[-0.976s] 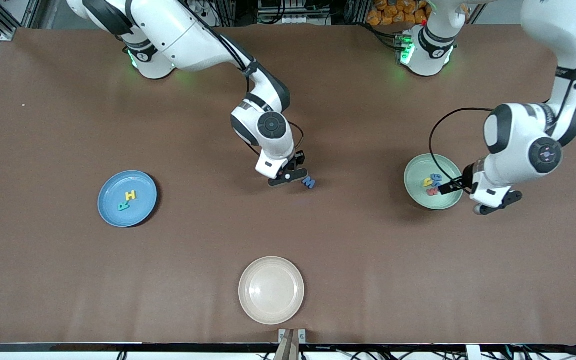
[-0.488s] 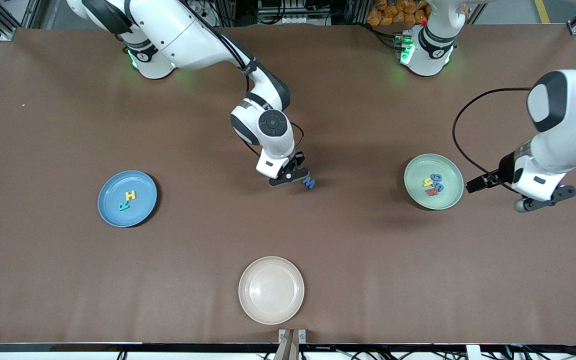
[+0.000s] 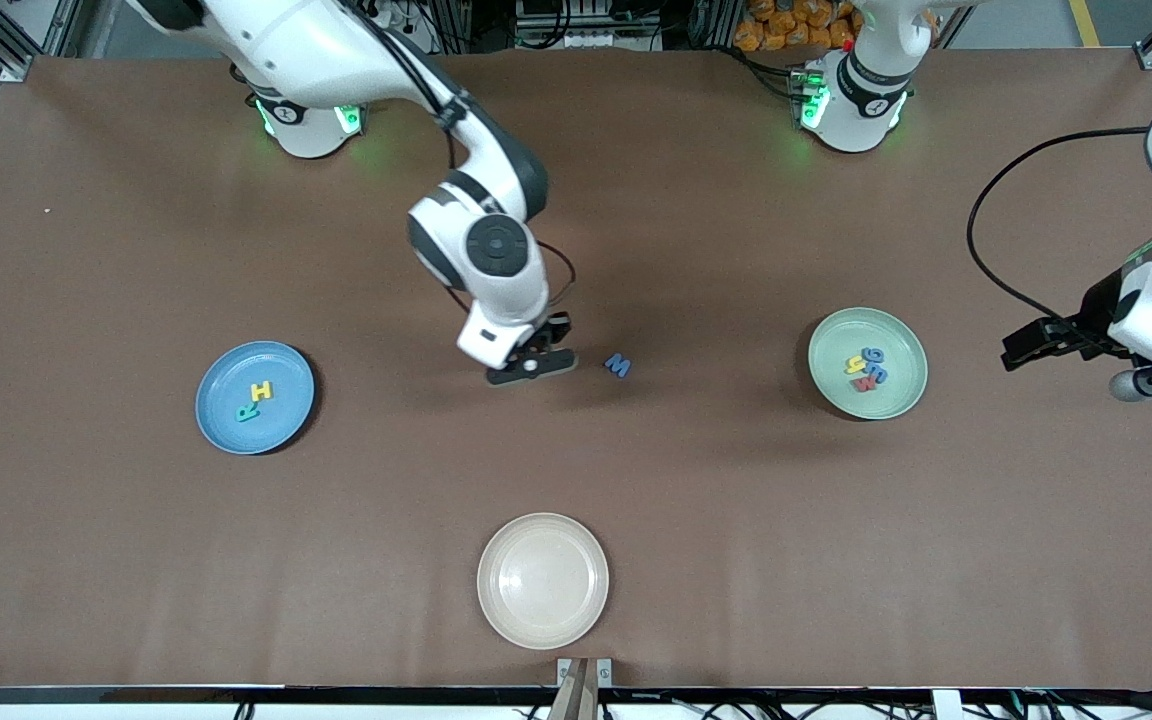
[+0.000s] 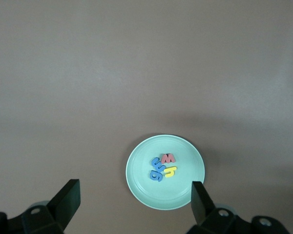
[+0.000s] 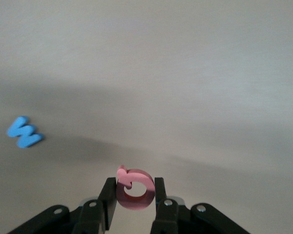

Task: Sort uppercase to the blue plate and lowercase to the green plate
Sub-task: 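Release the w on the green plate while the right gripper grasps the Q, then carry the pink Q to the blue plate while the left gripper withdraws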

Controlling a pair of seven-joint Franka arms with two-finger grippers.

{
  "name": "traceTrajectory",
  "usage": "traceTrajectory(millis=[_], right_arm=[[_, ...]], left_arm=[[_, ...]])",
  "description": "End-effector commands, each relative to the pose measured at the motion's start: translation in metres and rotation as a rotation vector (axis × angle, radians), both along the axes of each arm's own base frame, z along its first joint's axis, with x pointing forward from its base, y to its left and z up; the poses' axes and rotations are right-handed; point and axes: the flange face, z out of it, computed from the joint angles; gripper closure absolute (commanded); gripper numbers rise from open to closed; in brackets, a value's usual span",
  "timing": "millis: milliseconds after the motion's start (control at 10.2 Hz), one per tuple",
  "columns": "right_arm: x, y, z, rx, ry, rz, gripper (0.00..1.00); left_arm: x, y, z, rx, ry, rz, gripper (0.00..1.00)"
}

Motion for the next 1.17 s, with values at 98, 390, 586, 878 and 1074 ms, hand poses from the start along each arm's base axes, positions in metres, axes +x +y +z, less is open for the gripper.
traceTrajectory(millis=[98,390,586,878,1074], right_arm=[[0.014,-0.152,0.032,-0.072,0.164,-0.013,1.0],[0.032,-0.277,0.012,-0.051,0.225,-0.054,1.0],[0.038,-0.345,-0.007,-0.023,0.241,-0.083,1.0],[0.038,-0.391,-0.032,0.006,0.211,-0.082,1.0],[0.043,-0.393,-0.037,0.014,0.178,-0.071,0.95]], left_arm=[[0.0,0.003,0.039,0.01,-0.008,-0.014,0.0],[0.002,0.006,0.048,0.009,-0.026,-0.015,0.0],[0.003,0.0,0.054,0.007,-0.025,-0.025,0.0],[0.005,-0.012,0.054,0.005,-0.014,-0.043,0.0],[0.004,-0.021,0.053,0.007,-0.011,-0.052,0.0]])
